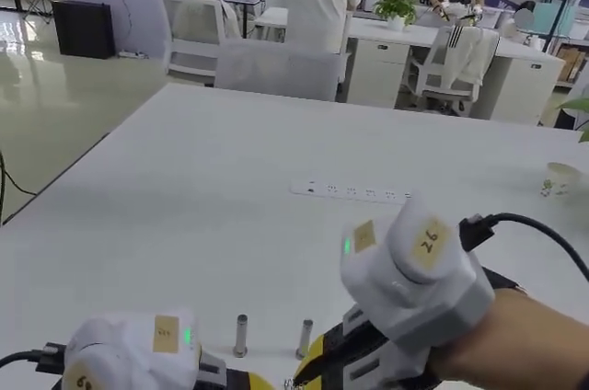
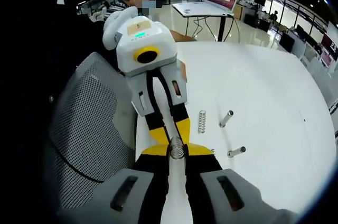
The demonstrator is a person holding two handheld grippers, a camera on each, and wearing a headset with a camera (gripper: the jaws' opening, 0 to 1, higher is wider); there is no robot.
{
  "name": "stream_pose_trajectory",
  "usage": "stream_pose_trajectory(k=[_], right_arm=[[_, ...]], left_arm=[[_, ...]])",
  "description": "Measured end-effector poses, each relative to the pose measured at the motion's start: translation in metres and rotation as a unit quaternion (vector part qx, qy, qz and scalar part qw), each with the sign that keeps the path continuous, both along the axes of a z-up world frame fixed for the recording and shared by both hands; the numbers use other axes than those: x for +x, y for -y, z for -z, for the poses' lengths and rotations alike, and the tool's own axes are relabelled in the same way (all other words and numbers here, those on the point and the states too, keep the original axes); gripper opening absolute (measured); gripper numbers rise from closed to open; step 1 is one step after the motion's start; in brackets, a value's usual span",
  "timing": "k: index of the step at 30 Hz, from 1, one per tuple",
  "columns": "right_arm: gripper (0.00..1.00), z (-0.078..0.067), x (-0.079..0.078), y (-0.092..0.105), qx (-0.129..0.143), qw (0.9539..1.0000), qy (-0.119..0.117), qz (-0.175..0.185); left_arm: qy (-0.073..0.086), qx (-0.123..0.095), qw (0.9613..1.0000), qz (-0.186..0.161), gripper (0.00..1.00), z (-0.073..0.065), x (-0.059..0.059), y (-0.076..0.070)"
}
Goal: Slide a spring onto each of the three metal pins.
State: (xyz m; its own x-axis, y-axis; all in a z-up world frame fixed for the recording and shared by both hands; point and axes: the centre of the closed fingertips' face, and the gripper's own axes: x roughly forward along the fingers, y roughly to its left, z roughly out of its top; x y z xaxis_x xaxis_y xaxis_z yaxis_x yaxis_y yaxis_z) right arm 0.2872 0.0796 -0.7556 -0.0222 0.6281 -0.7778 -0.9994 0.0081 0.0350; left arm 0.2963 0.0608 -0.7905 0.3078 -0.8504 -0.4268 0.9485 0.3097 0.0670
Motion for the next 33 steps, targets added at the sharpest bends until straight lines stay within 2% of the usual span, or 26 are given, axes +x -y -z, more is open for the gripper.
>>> stream_pose_trajectory(k=[7, 18, 25, 33], right_arm=[[0.08, -0.004, -0.001, -0.009, 0.009, 0.9999, 0.003, -0.005], [0.08, 0.002, -0.002, -0.006, -0.018, 0.9998, -0.005, -0.005], [0.09, 0.012, -0.004, -0.004, -0.046, 0.9988, -0.003, -0.014], [0.09, 0.018, -0.005, -0.004, -0.068, 0.9973, -0.003, -0.028]], left_arm=[[0.0, -0.007, 1.0, 0.0, 0.02, -0.002, 0.001, 0.001], [-0.006, -0.004, 1.0, 0.003, 0.02, 0.001, 0.0, 0.002], [-0.008, -0.013, 0.9999, 0.004, 0.02, -0.002, -0.001, 0.004], [-0.009, 0.001, 0.9999, 0.011, 0.02, 0.002, -0.004, 0.005]])
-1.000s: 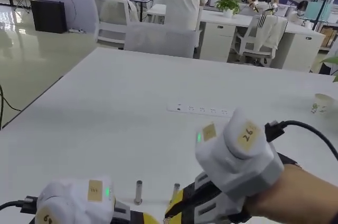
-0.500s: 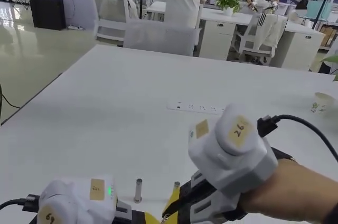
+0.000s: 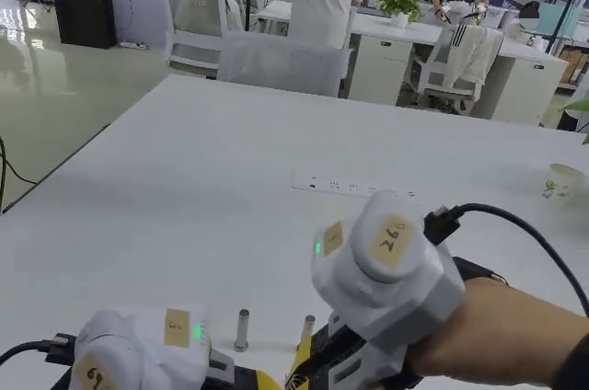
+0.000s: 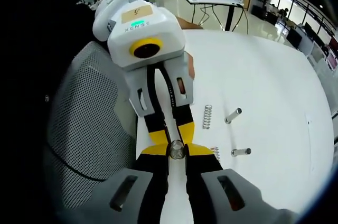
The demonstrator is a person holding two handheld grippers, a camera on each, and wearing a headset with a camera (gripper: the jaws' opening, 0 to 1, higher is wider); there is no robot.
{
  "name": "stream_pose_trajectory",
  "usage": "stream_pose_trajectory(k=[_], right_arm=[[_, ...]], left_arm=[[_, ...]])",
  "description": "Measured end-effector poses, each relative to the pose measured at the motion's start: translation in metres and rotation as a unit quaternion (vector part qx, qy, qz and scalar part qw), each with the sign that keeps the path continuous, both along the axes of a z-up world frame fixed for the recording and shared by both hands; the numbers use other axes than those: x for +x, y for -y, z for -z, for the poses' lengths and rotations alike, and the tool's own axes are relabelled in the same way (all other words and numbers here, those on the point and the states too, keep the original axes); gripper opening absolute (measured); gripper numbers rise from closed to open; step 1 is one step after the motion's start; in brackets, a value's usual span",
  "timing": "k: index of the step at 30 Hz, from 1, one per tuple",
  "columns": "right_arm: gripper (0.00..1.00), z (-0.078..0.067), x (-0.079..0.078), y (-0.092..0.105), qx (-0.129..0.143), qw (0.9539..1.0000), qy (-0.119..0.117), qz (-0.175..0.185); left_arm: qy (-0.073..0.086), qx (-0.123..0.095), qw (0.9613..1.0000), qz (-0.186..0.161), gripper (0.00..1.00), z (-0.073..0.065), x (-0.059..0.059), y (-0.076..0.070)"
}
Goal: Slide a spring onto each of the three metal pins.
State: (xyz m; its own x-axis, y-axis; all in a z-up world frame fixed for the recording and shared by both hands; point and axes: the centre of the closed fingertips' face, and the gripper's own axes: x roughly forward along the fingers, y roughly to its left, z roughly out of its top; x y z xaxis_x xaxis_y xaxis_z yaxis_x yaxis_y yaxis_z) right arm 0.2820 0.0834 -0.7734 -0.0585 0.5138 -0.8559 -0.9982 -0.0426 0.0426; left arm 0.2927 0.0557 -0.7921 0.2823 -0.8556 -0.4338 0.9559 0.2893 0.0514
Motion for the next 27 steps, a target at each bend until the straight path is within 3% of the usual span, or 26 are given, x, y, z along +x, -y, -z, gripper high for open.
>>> stream_pose_trajectory(k=[11, 21, 27], right_arm=[[0.08, 0.0043, -0.0016, -0.0001, -0.017, 0.9998, -0.004, -0.011], [0.08, -0.0003, 0.0029, 0.0004, -0.017, 0.9998, 0.002, -0.007], [0.08, -0.0028, 0.007, 0.0035, -0.018, 0.9998, 0.007, 0.0]], left_arm=[[-0.014, -0.004, 0.9999, -0.002, 0.02, -0.0015, -0.0013, 0.0015], [-0.006, -0.02, 0.9997, -0.012, 0.03, -0.0062, 0.0035, 0.0003], [-0.009, -0.024, 0.9994, -0.024, 0.11, -0.0064, 0.0066, -0.0031]])
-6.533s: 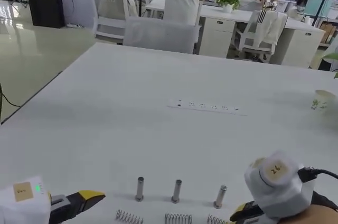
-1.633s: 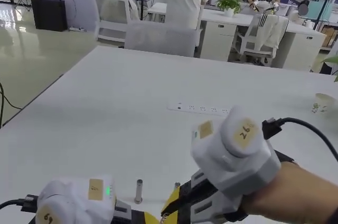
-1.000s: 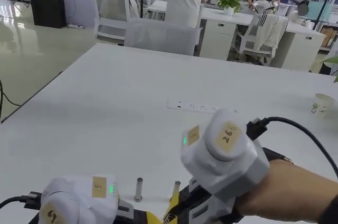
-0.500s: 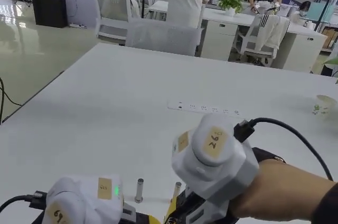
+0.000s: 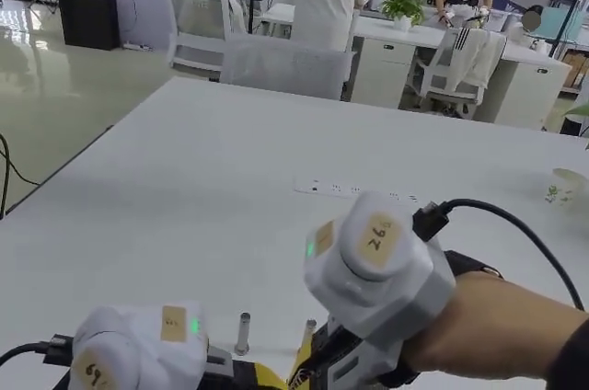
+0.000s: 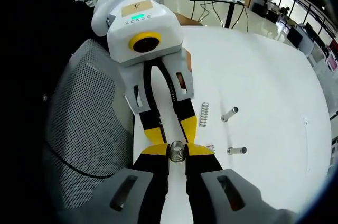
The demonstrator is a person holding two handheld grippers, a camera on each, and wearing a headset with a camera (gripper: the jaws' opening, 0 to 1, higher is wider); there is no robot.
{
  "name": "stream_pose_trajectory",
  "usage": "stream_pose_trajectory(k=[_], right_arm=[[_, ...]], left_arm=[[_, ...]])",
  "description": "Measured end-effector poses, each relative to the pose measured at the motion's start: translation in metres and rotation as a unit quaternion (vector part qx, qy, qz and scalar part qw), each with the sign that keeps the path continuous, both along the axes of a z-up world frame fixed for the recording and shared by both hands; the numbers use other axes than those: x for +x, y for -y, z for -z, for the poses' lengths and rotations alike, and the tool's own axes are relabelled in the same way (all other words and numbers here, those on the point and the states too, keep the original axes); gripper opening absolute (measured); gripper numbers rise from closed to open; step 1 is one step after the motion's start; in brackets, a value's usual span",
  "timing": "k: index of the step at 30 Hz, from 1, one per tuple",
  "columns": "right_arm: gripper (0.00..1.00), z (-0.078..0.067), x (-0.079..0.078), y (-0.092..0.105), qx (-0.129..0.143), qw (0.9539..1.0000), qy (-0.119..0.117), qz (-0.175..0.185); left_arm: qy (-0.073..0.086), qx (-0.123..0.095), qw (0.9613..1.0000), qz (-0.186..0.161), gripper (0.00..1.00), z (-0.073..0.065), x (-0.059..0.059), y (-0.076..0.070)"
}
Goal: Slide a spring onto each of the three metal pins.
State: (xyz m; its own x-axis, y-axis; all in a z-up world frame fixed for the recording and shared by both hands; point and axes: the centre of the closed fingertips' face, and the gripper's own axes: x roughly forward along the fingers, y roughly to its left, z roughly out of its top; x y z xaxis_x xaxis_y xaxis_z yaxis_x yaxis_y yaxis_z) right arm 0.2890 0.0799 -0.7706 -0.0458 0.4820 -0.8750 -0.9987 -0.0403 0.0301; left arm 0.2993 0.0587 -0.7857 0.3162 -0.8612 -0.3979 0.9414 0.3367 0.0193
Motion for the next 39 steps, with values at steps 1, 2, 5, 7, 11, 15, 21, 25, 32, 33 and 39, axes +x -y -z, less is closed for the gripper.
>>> stream_pose_trajectory(k=[1, 2, 5, 7, 11, 15, 21, 25, 32, 33, 39], right_arm=[[0.08, -0.001, 0.001, 0.001, 0.0, 1.0, 0.001, 0.002], [0.08, -0.001, 0.002, 0.002, 0.0, 1.0, 0.001, 0.004], [0.08, -0.003, 0.005, 0.005, 0.001, 0.9999, 0.003, 0.01], [0.08, -0.004, 0.008, 0.009, 0.0, 0.9999, 0.003, 0.015], [0.08, -0.006, 0.012, 0.014, 0.0, 0.9997, 0.004, 0.025], [0.08, -0.007, 0.017, 0.022, -0.004, 0.9994, 0.006, 0.035], [0.08, -0.011, 0.026, 0.033, -0.008, 0.9987, 0.009, 0.05], [0.08, -0.013, 0.032, 0.041, -0.012, 0.998, 0.011, 0.06], [0.08, -0.021, 0.045, 0.054, -0.013, 0.9965, 0.02, 0.08], [0.08, -0.022, 0.048, 0.057, -0.013, 0.9961, 0.022, 0.084], [0.08, -0.025, 0.061, 0.072, -0.018, 0.9941, 0.03, 0.102]], left_arm=[[0.0, -0.001, 1.0, -0.002, 0.13, 0.0, 0.001, -0.001], [-0.002, -0.003, 1.0, -0.005, 0.16, 0.0, 0.001, -0.001], [-0.005, -0.007, 0.9999, -0.012, 0.21, 0.0, 0.003, -0.004], [-0.01, -0.011, 0.9997, -0.019, 0.24, 0.0, 0.004, -0.007], [-0.014, -0.019, 0.9994, -0.027, 0.28, -0.001, 0.005, -0.012], [-0.018, -0.026, 0.9987, -0.039, 0.33, -0.002, 0.006, -0.018], [-0.027, -0.038, 0.9974, -0.055, 0.42, -0.002, 0.006, -0.027], [-0.027, -0.041, 0.9968, -0.063, 0.45, -0.003, 0.006, -0.032], [-0.025, -0.045, 0.9955, -0.079, 0.49, -0.004, 0.009, -0.04], [-0.026, -0.045, 0.9954, -0.081, 0.49, -0.003, 0.009, -0.041], [-0.026, -0.043, 0.9945, -0.092, 0.52, -0.002, 0.008, -0.048]])
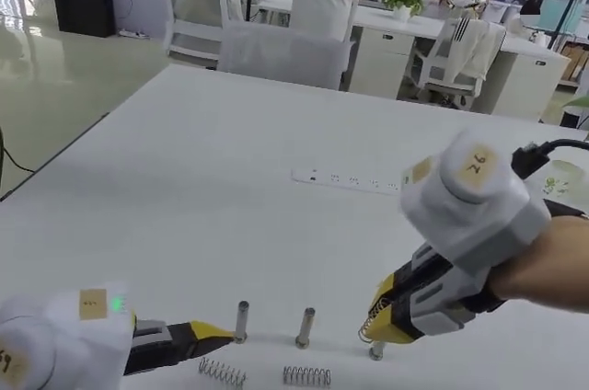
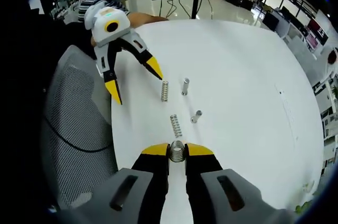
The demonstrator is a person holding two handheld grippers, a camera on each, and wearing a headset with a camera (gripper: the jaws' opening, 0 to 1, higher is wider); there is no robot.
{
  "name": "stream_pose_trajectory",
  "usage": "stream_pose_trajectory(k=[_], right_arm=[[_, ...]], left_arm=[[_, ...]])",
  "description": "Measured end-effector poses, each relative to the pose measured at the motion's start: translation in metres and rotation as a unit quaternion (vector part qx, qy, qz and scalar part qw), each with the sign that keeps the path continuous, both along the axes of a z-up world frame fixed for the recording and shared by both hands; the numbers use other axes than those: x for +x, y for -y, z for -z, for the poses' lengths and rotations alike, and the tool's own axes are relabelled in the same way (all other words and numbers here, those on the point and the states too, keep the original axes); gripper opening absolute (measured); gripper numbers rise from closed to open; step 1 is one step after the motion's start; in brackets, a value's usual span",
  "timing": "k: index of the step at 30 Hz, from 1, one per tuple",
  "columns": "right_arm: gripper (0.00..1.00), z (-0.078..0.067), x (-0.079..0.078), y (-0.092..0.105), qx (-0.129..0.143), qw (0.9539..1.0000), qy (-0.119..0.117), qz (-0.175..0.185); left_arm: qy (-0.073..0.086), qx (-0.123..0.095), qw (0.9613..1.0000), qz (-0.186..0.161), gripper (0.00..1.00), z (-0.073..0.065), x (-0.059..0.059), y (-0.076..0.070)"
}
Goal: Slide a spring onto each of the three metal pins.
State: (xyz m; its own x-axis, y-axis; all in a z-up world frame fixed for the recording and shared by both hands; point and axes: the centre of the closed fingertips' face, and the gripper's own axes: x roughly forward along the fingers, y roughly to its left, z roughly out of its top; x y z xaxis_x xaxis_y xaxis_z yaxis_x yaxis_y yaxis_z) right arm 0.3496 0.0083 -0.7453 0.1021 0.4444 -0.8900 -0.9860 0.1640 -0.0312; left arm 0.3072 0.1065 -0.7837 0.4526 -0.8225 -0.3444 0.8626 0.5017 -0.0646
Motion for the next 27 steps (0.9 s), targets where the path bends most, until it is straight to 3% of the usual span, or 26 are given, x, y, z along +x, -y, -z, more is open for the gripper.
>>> stream_pose_trajectory(k=[13, 21, 27], right_arm=[[0.08, 0.005, 0.029, 0.024, -0.039, 0.9989, 0.017, 0.019], [0.08, 0.021, 0.043, 0.033, -0.066, 0.9974, 0.022, 0.016], [0.08, 0.035, 0.048, 0.034, -0.071, 0.9972, 0.016, 0.012]], left_arm=[[0.001, 0.01, 0.9999, -0.011, 0.52, 0.002, -0.002, -0.004], [0.001, 0.014, 0.9998, -0.017, 0.52, 0.002, -0.003, -0.007], [0.002, 0.02, 0.9996, -0.021, 0.52, 0.004, -0.005, -0.008]])
